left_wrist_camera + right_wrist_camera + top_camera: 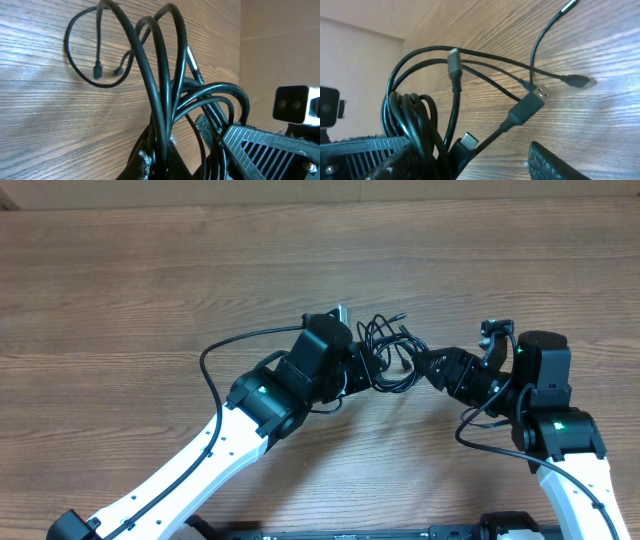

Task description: Untangle cables

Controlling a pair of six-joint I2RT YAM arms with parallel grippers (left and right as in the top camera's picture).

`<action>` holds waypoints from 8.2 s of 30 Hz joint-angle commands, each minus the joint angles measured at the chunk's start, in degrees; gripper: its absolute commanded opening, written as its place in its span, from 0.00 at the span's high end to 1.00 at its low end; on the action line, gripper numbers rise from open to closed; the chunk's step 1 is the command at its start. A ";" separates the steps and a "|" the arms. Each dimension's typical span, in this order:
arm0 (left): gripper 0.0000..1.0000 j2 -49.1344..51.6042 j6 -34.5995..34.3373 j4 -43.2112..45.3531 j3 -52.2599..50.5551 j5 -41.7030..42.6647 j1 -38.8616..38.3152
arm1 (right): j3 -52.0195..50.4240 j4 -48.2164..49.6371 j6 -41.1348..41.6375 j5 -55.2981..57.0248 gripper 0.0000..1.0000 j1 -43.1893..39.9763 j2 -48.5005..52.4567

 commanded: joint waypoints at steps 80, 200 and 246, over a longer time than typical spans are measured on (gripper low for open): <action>0.28 -7.30 17.88 5.55 1.03 -40.52 -15.74 | 1.42 3.41 9.03 0.28 0.96 5.60 -0.02; 0.96 -12.22 7.50 -6.56 1.01 -34.01 -10.51 | 1.40 3.06 -16.72 -9.53 0.00 5.60 -0.02; 0.96 -8.13 25.38 -0.52 1.03 -21.84 -10.56 | 1.40 0.92 -11.91 2.45 0.14 5.60 -0.02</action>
